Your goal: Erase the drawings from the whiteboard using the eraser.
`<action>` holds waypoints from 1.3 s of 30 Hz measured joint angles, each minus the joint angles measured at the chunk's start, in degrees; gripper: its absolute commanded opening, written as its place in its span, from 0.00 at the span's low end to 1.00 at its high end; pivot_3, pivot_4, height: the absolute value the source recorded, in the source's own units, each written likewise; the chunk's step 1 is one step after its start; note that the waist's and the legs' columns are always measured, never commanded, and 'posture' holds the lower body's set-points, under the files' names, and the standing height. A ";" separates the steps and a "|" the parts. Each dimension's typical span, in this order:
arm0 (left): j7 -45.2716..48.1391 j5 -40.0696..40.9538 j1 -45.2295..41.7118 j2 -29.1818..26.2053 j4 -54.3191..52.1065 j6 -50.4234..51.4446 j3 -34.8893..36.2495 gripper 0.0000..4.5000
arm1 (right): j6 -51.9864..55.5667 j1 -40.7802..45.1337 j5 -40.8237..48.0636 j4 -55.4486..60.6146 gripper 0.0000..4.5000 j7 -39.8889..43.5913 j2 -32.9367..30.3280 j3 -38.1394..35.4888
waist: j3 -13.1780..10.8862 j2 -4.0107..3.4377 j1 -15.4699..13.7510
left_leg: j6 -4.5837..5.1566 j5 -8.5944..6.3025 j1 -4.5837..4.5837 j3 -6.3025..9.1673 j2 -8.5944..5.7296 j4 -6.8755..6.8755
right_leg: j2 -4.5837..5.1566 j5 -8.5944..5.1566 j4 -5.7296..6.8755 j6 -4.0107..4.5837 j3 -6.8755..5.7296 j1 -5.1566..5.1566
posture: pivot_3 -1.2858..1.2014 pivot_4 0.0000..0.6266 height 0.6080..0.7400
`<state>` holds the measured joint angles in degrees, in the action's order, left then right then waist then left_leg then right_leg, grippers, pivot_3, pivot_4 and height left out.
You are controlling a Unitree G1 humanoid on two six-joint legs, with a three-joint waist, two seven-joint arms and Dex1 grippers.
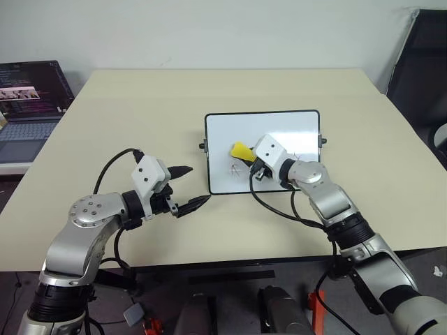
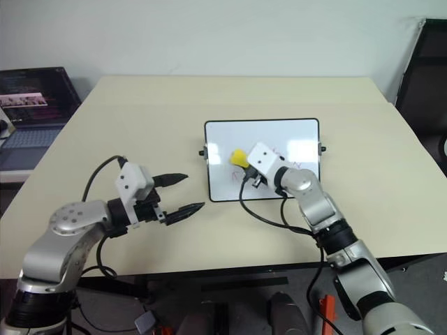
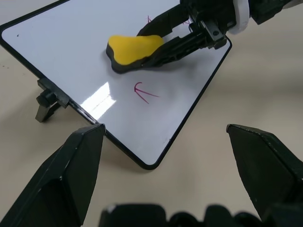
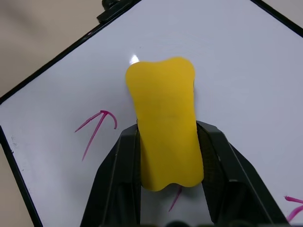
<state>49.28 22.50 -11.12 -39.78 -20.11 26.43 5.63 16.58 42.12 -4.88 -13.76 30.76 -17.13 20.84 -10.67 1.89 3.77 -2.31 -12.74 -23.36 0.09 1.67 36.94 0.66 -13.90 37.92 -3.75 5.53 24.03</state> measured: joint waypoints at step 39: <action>9.07 0.09 -7.96 -5.57 17.15 -3.36 0.41 1.00 | 21.55 -8.73 30.36 29.46 0.28 21.72 -19.36 -26.01 | 0.49 0.09 -0.64 | -0.07 -0.65 -0.66 1.25 -0.10 -0.41 | -0.27 -0.07 -0.86 0.60 -0.60 0.41 | 0.52 0.24 1.00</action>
<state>58.34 22.59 -19.08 -45.36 -2.97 23.07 6.04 38.13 33.39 25.48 15.70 52.48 -36.49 -5.17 -10.18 1.98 3.12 -2.38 -13.39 -24.02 1.34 1.57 36.53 0.39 -13.97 37.07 -3.15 4.93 24.44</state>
